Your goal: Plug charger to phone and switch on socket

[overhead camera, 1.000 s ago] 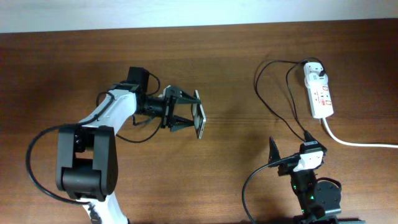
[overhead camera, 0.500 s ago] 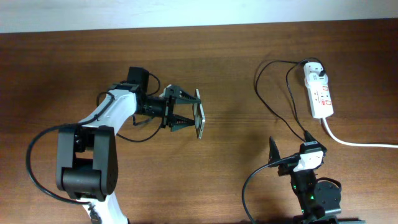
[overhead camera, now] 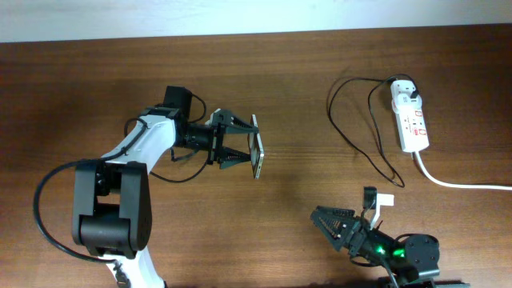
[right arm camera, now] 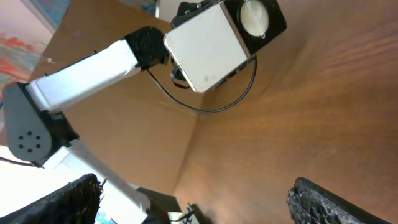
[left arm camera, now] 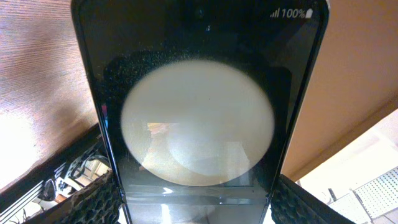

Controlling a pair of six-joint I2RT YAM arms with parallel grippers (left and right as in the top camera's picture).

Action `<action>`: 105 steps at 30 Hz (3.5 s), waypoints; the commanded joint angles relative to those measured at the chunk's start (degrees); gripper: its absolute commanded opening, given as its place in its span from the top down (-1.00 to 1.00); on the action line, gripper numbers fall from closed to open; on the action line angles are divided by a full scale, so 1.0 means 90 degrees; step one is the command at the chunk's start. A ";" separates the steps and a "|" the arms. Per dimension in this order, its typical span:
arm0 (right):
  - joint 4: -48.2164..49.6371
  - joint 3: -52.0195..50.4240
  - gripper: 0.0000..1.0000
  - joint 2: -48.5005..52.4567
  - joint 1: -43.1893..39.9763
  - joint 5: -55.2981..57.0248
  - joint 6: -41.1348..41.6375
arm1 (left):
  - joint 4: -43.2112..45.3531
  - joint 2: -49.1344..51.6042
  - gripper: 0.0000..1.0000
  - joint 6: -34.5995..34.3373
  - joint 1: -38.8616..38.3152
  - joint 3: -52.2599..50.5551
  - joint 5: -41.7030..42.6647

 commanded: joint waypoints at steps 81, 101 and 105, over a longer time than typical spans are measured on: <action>-0.1212 0.6159 0.51 0.9415 0.4750 0.7167 -0.3356 | 0.0036 -0.0010 -0.41 -0.1095 -0.0007 0.0017 -0.1175; -0.2409 0.6159 0.92 0.7504 0.4245 0.6999 -0.2771 | 0.0032 -0.0933 -0.86 0.0746 0.0556 0.0138 -0.0406; -0.2846 0.6159 0.92 0.6018 0.3869 0.5829 -0.2455 | -0.1265 -0.3529 -0.90 0.1282 0.0780 0.0138 -0.3269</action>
